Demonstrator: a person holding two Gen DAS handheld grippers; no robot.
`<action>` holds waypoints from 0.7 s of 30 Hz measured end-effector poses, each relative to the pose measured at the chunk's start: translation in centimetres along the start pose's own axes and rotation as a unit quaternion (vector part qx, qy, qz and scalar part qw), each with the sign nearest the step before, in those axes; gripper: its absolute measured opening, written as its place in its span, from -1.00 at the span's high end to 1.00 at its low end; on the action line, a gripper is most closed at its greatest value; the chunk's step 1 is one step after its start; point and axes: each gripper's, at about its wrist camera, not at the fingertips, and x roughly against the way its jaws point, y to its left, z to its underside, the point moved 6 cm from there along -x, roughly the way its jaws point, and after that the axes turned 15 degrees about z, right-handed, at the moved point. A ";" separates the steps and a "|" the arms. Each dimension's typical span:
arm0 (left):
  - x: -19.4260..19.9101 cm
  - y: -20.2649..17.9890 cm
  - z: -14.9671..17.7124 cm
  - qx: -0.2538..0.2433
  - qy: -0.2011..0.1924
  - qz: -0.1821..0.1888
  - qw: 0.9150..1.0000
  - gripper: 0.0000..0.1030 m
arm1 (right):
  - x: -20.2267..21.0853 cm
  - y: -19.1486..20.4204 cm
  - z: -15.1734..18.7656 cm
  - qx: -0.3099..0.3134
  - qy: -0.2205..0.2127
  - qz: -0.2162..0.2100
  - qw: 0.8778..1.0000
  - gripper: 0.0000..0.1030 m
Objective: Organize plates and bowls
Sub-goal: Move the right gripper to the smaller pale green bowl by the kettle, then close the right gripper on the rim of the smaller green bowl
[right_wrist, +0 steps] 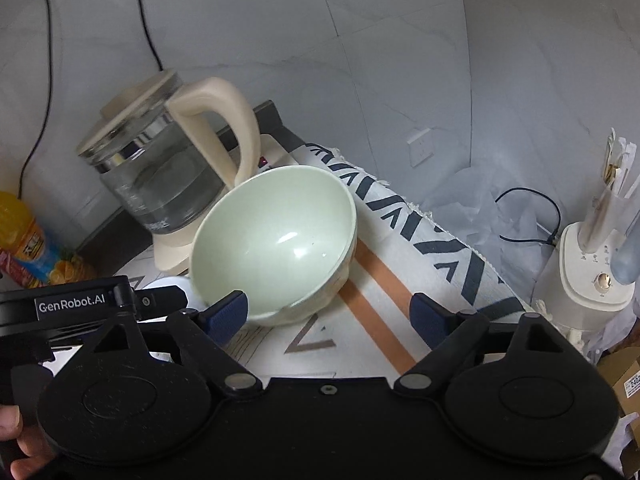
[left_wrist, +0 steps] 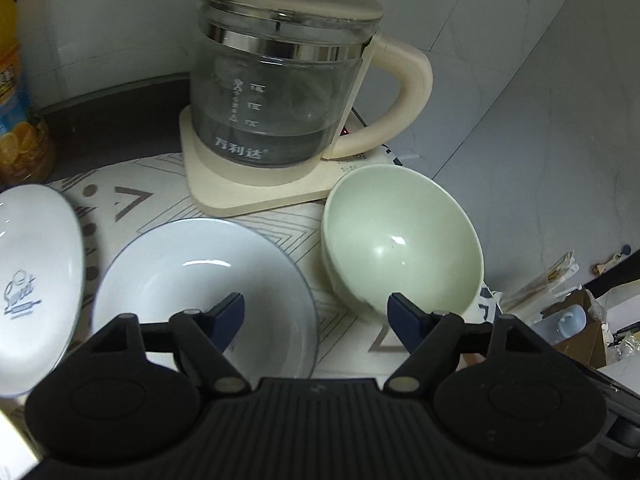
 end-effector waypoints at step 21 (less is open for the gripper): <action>-5.7 0.0 -0.7 0.005 0.033 0.012 0.999 0.47 | -6.2 1.7 0.0 -0.038 0.073 -0.033 0.996 0.38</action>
